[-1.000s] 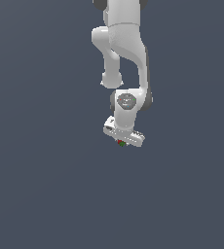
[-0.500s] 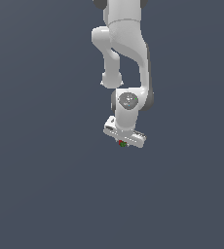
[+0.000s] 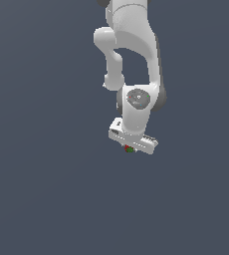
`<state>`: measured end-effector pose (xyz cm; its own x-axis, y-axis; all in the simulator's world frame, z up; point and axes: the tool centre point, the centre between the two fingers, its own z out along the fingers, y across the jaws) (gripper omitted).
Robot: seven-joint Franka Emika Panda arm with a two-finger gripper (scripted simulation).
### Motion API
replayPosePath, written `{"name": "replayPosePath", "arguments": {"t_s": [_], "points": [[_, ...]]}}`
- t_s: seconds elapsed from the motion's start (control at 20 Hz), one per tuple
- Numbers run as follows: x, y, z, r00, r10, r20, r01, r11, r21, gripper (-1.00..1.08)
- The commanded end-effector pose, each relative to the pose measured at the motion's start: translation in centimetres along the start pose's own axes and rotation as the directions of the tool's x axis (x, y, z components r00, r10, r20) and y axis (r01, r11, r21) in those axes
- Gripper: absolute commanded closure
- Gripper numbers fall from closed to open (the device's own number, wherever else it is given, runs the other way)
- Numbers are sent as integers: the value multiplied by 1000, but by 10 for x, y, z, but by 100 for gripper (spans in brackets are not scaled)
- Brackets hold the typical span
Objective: Pick up the object and move it to a goal position.
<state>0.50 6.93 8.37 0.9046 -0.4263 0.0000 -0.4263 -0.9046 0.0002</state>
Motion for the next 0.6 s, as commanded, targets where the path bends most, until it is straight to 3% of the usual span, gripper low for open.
{"name": "replayPosePath", "arguments": {"t_s": [0.0,0.55], "points": [[10,-10,-17,1000,0,0,0,1000,0,108],[53,-50,-85,1000,0,0,0,1000,0,108]]}}
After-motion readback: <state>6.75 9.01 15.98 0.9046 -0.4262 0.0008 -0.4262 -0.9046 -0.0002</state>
